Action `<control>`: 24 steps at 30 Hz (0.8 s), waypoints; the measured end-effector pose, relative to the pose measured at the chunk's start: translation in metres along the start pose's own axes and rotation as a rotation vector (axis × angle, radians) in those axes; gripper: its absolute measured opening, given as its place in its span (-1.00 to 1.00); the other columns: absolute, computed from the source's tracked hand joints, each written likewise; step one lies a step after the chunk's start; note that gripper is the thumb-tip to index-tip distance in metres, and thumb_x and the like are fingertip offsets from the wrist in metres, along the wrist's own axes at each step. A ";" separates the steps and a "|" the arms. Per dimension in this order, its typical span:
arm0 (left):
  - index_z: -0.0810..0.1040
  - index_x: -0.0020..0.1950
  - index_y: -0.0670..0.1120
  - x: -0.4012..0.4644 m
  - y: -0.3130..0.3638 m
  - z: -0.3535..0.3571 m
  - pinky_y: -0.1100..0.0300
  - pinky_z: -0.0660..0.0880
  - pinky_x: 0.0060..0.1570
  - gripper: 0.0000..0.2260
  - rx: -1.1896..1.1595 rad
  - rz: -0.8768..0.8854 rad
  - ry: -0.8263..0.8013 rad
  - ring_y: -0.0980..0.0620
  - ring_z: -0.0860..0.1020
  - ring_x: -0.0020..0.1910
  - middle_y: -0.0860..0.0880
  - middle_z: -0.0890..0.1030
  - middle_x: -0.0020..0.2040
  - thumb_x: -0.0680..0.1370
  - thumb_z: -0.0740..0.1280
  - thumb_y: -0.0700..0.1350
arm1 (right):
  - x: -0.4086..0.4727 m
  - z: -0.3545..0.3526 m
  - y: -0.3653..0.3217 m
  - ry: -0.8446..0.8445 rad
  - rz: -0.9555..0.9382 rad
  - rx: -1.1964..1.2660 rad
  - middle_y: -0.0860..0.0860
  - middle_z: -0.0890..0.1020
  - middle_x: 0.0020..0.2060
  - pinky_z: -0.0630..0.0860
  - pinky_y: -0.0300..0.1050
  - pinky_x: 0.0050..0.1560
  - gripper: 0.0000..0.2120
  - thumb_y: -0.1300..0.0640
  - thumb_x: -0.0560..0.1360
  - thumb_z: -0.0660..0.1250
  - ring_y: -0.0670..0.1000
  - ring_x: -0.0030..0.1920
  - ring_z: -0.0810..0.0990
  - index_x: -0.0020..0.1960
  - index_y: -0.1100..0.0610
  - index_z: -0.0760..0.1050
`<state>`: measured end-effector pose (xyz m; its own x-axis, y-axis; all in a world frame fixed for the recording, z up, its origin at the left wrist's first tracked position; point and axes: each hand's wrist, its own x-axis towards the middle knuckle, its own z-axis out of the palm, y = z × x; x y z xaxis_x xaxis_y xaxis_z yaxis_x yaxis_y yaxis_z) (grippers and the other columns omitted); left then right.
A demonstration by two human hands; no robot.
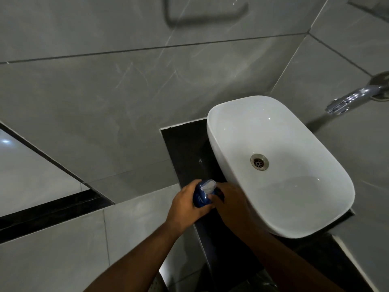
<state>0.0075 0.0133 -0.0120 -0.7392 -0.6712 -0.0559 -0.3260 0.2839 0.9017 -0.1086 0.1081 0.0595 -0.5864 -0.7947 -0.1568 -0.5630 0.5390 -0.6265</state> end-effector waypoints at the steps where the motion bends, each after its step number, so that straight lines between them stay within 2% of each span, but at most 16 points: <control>1: 0.41 0.42 -0.02 0.005 -0.001 -0.003 0.03 0.54 0.16 -0.31 -0.014 -0.007 0.001 0.05 0.56 0.18 0.00 0.58 0.24 0.36 0.60 0.05 | 0.006 0.002 -0.001 -0.006 0.007 0.021 0.06 0.65 0.05 0.41 -0.27 0.06 -0.74 0.08 0.54 0.28 0.01 0.05 0.59 0.19 0.13 0.52; 3: 0.40 0.43 -0.02 0.018 -0.003 -0.010 0.02 0.54 0.17 -0.30 -0.026 -0.020 0.008 0.03 0.55 0.19 -0.01 0.57 0.26 0.37 0.59 0.04 | 0.018 0.006 -0.007 -0.017 0.012 0.050 0.07 0.67 0.01 0.42 -0.31 -0.01 -0.76 0.08 0.55 0.26 -0.01 0.00 0.61 0.16 0.13 0.54; 5: 0.39 0.44 0.00 0.034 -0.006 -0.020 0.05 0.54 0.17 -0.32 -0.047 -0.031 0.028 0.03 0.55 0.20 -0.01 0.56 0.26 0.39 0.58 0.02 | 0.037 0.012 -0.017 -0.002 0.027 0.127 0.06 0.68 -0.01 0.47 -0.27 0.01 -0.79 0.09 0.55 0.26 -0.04 -0.03 0.62 0.14 0.11 0.55; 10: 0.40 0.43 0.00 0.087 -0.018 -0.051 0.01 0.55 0.16 -0.35 -0.112 -0.055 0.080 0.04 0.58 0.16 -0.03 0.58 0.23 0.41 0.58 -0.07 | 0.099 0.024 -0.044 -0.029 0.020 0.300 0.08 0.69 -0.08 0.59 0.02 0.05 -0.83 0.17 0.54 0.25 0.02 -0.08 0.65 0.07 0.14 0.58; 12: 0.41 0.41 0.03 0.109 -0.025 -0.063 0.08 0.56 0.14 -0.37 -0.126 -0.057 0.108 0.06 0.59 0.13 -0.01 0.59 0.21 0.40 0.58 -0.08 | 0.126 0.030 -0.050 -0.001 -0.001 0.300 0.01 0.69 -0.16 0.58 -0.02 -0.01 -0.85 0.13 0.52 0.27 -0.04 -0.18 0.63 0.00 0.12 0.59; 16: 0.45 0.32 0.11 0.149 -0.034 -0.080 0.31 0.54 0.01 -0.43 -0.163 -0.031 0.148 0.21 0.62 0.03 0.11 0.63 0.09 0.40 0.58 -0.18 | 0.173 0.039 -0.060 0.047 -0.037 0.248 0.14 0.69 -0.19 0.55 0.16 0.00 -0.87 0.15 0.49 0.30 0.12 -0.16 0.64 -0.09 0.18 0.60; 18: 0.47 0.33 0.06 0.168 -0.038 -0.087 0.35 0.52 -0.02 -0.43 -0.143 -0.035 0.159 0.25 0.62 0.00 0.12 0.64 0.06 0.39 0.59 -0.19 | 0.191 0.040 -0.065 0.066 -0.037 0.205 0.14 0.69 -0.20 0.55 0.10 -0.02 -0.86 0.14 0.48 0.31 0.12 -0.17 0.63 -0.09 0.19 0.60; 21: 0.50 0.31 -0.03 0.189 -0.041 -0.097 0.37 0.48 -0.02 -0.44 -0.026 -0.032 0.180 0.12 0.61 0.02 0.00 0.62 0.10 0.36 0.60 -0.12 | 0.210 0.041 -0.069 0.082 -0.047 0.202 0.11 0.68 -0.23 0.49 -0.08 -0.12 -0.86 0.14 0.48 0.30 0.07 -0.22 0.61 -0.11 0.19 0.59; 23: 0.52 0.30 -0.07 0.198 -0.041 -0.103 0.29 0.47 0.01 -0.44 0.080 -0.028 0.194 0.04 0.58 0.04 -0.03 0.58 0.11 0.35 0.61 -0.06 | 0.217 0.042 -0.073 0.093 -0.070 0.186 0.09 0.67 -0.23 0.42 -0.16 -0.17 -0.88 0.15 0.47 0.30 0.05 -0.23 0.59 -0.12 0.18 0.59; 24: 0.51 0.31 -0.08 0.201 -0.040 -0.106 0.20 0.50 0.05 -0.43 0.098 -0.041 0.185 0.01 0.57 0.06 -0.05 0.58 0.13 0.36 0.60 -0.05 | 0.220 0.041 -0.077 0.089 -0.060 0.183 0.10 0.68 -0.21 0.43 -0.13 -0.13 -0.88 0.16 0.47 0.30 0.07 -0.20 0.60 -0.11 0.19 0.59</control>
<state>-0.0658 -0.2055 -0.0141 -0.6064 -0.7951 -0.0037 -0.4155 0.3129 0.8541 -0.1704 -0.1194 0.0414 -0.6086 -0.7918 -0.0518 -0.4884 0.4253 -0.7620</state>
